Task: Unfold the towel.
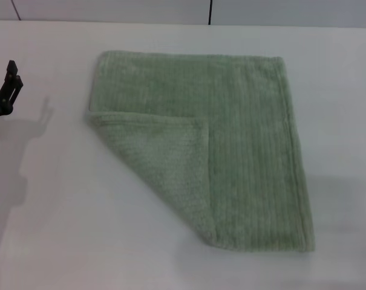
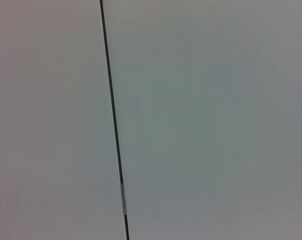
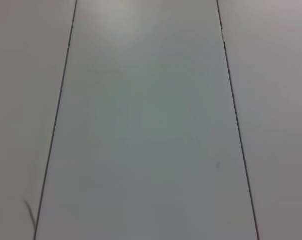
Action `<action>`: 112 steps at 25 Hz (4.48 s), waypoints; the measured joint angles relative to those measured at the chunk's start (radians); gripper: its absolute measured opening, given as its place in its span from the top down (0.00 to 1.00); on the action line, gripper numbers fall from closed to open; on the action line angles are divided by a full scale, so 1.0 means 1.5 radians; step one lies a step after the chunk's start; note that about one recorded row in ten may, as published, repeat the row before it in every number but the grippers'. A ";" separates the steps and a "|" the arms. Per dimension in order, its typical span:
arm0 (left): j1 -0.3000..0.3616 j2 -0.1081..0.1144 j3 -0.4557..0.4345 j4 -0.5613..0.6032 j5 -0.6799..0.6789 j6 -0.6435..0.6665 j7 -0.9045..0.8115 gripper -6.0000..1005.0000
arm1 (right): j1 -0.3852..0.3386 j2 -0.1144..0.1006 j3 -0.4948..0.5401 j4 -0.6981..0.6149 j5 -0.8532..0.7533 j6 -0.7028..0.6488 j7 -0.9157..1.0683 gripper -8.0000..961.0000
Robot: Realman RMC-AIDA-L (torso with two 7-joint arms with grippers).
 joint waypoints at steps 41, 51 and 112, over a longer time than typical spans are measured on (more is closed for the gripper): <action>0.005 0.000 0.039 -0.026 0.001 0.030 -0.005 0.19 | 0.085 -0.040 -0.041 0.090 -0.016 0.122 0.063 0.47; 0.000 0.000 0.094 -0.042 0.003 0.023 0.001 0.19 | 0.156 -0.180 0.040 0.391 -0.165 0.630 0.124 0.85; 0.013 0.010 -0.011 -0.918 -0.116 -1.380 0.494 0.20 | 0.384 -0.014 0.754 0.616 -0.216 1.871 -0.272 0.99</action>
